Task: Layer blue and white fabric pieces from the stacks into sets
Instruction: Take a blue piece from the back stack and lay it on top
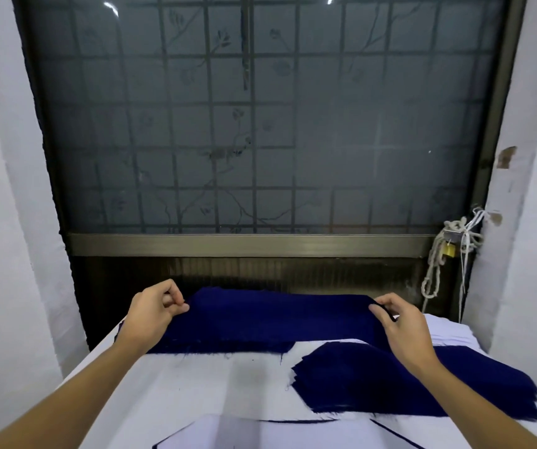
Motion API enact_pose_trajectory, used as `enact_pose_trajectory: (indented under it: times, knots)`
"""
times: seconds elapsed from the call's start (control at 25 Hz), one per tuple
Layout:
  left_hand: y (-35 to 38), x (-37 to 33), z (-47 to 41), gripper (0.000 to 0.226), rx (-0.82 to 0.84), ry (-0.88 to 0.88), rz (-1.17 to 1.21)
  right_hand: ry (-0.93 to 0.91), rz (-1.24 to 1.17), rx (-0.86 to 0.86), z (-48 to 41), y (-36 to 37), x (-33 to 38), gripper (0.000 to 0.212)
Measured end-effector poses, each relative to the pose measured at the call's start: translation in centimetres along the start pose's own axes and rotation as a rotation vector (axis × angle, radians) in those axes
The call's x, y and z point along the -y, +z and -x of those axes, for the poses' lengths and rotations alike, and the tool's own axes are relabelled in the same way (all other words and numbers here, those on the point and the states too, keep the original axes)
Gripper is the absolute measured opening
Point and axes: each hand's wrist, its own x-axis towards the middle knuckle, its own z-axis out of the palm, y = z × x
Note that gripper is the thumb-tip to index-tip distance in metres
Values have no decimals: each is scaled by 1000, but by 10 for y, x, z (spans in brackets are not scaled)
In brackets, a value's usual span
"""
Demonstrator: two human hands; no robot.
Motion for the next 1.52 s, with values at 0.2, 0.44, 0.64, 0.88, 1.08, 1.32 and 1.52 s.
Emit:
enact_pose_trajectory:
  times: [0.2,0.44,0.64,0.88,1.08,1.32,1.52]
  knots:
    - [2,-20,11,16,37,18,-62,35,50,18,7,-16,-3,10]
    - [-1,-23,23,16,44,-21,-71,53,40,24,14,-25,-5,12]
    - [-1,-22,39,16,48,-41,-71,58,30,33,28,-28,-6,13]
    - [-8,-9,60,15,95,-88,-22,63,-10,58,51,-32,-12,11]
    - [-4,16,83,15,174,-124,-44,97,-57,96,77,-31,-22,9]
    - [6,29,96,11,251,-105,-81,170,-48,148,99,-30,-35,8]
    - [23,31,113,21,217,-258,77,203,-8,177,115,-28,-51,6]
